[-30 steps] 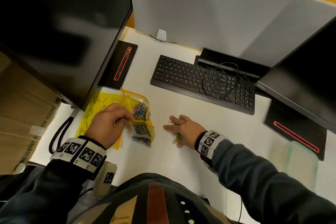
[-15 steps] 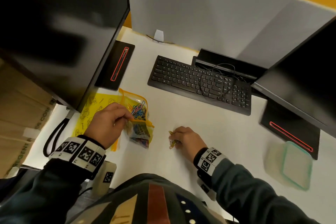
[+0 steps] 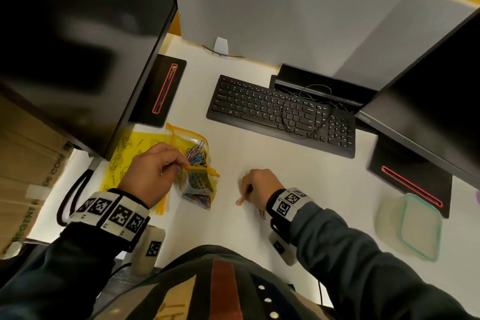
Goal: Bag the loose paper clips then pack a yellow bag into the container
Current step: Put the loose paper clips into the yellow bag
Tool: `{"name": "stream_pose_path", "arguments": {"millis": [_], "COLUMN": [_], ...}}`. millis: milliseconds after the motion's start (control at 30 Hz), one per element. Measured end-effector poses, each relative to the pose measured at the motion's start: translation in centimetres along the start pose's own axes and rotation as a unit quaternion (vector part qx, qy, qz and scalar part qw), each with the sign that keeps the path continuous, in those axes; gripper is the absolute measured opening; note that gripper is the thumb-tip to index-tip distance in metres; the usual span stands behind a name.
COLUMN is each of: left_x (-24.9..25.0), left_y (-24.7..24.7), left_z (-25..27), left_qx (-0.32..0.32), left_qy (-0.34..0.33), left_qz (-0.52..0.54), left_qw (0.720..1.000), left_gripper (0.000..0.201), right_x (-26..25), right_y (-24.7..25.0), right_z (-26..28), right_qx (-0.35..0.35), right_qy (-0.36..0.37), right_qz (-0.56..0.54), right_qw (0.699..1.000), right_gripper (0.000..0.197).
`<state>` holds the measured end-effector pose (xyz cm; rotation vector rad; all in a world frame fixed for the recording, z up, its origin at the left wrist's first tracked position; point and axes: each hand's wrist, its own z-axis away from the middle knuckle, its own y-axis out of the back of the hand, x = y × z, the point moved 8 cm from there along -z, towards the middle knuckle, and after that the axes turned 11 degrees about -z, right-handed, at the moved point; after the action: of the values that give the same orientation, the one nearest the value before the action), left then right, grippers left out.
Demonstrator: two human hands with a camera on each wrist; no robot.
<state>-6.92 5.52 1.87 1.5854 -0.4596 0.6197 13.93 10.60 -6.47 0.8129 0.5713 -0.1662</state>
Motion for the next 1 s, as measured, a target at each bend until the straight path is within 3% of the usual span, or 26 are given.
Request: {"name": "stream_pose_path", "arguments": {"millis": [200, 400, 633, 700, 833, 900, 1000], "left_x": [0.5, 1.5, 3.9, 4.3, 4.9, 4.9, 4.8], "left_y": [0.1, 0.0, -0.4, -0.6, -0.9, -0.9, -0.7], "left_z": [-0.1, -0.6, -1.1, -1.0, -1.0, -0.9, -0.7], "left_qx": [-0.006, -0.029, -0.070, -0.078, -0.086, -0.088, -0.082], "left_qy": [-0.005, -0.012, -0.040, -0.044, -0.046, -0.043, -0.036], "left_qz": [-0.008, -0.020, -0.039, -0.040, -0.047, -0.051, -0.054], "left_qw": [1.000, 0.999, 0.996, 0.995, 0.994, 0.994, 0.995], "left_gripper": [0.027, 0.025, 0.025, 0.025, 0.025, 0.024, 0.024], "right_x": [0.0, 0.3, -8.5, -11.1, -14.1, -14.0, -12.4], "right_y": [0.5, 4.7, 11.2, 11.1, 8.9, 7.8, 9.0], "right_z": [-0.2, 0.6, 1.5, 1.1, -0.2, -0.6, 0.0], "right_qx": [-0.016, 0.052, 0.103, 0.102, 0.086, 0.063, 0.092], "right_qy": [-0.003, -0.028, 0.073, 0.088, 0.104, 0.096, 0.091], "right_qz": [-0.025, -0.110, -0.239, -0.220, -0.058, -0.026, -0.103], "right_qw": [1.000, 0.992, 0.963, 0.966, 0.989, 0.993, 0.986], "right_gripper": [0.020, 0.020, 0.033, 0.028, 0.008, 0.022, 0.037]}}
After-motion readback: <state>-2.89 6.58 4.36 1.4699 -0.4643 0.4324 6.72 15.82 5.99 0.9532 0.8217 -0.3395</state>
